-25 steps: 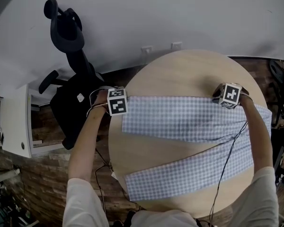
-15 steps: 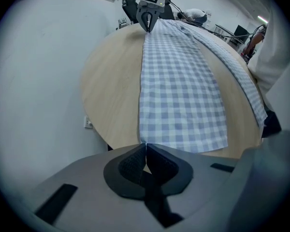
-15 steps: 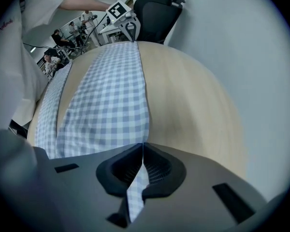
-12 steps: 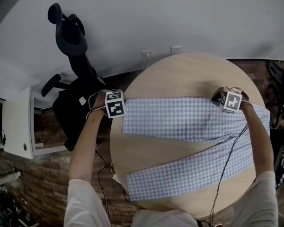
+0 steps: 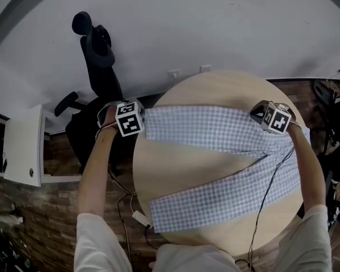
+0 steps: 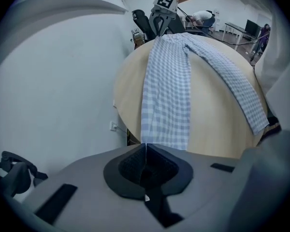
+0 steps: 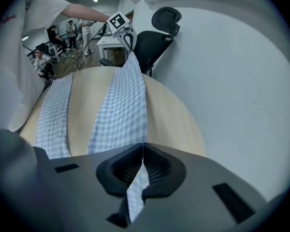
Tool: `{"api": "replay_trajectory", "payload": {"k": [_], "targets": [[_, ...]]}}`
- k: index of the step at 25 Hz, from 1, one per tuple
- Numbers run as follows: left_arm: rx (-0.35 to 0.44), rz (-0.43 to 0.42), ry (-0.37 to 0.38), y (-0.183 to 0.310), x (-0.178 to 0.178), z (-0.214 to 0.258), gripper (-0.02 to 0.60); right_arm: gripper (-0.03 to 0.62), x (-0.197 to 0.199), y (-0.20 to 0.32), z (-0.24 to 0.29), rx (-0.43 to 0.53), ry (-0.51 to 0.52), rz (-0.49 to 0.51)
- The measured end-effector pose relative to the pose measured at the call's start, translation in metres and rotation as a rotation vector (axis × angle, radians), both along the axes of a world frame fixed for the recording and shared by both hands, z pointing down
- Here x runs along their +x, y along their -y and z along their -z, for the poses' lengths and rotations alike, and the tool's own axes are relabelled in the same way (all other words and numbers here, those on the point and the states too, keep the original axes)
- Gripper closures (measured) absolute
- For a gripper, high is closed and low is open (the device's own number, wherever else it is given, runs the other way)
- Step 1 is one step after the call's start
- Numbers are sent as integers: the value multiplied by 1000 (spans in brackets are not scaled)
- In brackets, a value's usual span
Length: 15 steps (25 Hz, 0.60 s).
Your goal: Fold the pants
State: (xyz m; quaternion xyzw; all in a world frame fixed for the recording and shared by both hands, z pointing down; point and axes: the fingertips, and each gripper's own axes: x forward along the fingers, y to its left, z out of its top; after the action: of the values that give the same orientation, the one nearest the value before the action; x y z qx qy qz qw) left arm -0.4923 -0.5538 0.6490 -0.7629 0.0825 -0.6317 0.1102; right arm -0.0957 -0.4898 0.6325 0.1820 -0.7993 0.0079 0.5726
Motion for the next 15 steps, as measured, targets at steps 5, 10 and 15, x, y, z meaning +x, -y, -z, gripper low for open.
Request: {"api": "replay_trajectory", "payload": {"k": [5,10,15], "targets": [[41,25,-8,-39,-8,30,546,559,-16,-40,32,71,53,30],[84,70,-32,-104,-20,47,546,559,-21,-89,46,111,83,57],[101,138,-58,-186,-34,48,546,560,-28,-149,50,124,109,98]]}}
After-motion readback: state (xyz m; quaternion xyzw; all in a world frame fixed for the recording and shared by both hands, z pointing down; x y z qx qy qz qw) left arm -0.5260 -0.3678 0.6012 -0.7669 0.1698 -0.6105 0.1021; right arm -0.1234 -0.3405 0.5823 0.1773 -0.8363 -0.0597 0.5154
